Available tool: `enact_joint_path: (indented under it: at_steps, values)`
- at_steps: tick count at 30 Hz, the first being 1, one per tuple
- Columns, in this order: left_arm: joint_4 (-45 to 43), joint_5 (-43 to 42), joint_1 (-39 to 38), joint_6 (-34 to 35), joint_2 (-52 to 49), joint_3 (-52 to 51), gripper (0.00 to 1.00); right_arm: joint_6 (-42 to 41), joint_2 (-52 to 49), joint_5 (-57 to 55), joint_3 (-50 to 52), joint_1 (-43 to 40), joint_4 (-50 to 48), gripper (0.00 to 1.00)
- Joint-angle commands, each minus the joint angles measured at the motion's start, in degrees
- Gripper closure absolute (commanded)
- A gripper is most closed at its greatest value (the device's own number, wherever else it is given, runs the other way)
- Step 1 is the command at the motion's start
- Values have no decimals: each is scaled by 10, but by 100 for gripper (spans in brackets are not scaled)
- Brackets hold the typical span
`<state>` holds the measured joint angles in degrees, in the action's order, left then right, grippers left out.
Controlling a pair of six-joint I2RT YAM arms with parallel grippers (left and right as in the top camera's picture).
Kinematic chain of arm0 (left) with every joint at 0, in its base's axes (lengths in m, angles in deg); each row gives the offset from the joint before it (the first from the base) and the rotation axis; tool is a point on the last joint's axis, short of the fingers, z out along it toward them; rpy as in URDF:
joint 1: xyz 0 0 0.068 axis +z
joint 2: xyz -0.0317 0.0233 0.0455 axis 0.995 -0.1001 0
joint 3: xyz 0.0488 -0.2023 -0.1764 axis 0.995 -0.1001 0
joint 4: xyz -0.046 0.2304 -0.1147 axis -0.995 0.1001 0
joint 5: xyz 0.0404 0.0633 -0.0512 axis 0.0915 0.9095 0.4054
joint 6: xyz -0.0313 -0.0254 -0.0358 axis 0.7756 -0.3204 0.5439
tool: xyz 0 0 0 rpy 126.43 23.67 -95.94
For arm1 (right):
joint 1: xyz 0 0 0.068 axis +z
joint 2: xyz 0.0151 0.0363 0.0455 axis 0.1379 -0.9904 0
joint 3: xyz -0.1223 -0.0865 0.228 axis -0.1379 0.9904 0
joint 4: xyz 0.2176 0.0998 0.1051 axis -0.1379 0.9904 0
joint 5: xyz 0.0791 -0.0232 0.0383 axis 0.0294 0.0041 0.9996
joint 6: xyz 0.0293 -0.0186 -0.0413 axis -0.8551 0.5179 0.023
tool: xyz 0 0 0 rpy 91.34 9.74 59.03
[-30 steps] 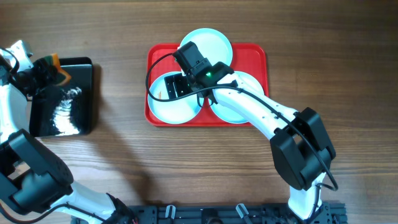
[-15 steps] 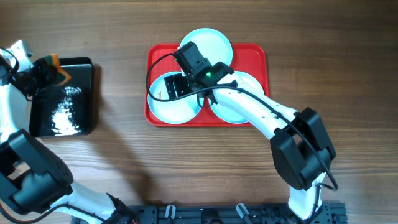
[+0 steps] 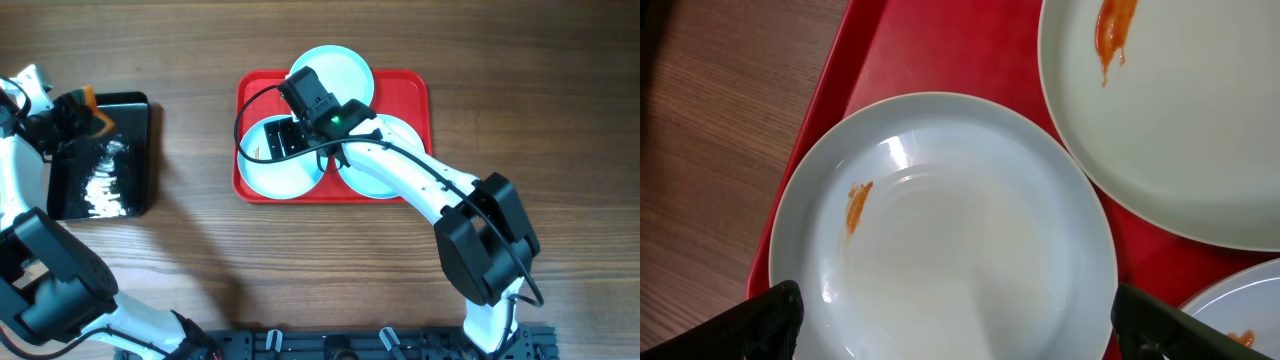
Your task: Clean dirty plates on tray and stack at the side
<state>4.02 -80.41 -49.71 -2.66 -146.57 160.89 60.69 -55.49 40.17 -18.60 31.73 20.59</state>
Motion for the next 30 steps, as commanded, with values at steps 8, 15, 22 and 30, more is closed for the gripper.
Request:
enact_joint_path:
  at_steps: [8, 15, 22, 30]
  values:
    - [-2, -12, -1, -13, -2, -3, 96, 10, -8, -12, 7, 0, 6, 0]
    - [-1, -12, -1, -13, -2, -3, 96, 10, -40, -48, 7, 0, 1, 10]
    - [0, -12, -1, -13, -2, -3, 96, 10, -84, -63, 7, -14, -23, 24]
    - [0, -12, -1, -13, -2, -3, 96, 54, -61, 5, -5, -16, -12, 28]
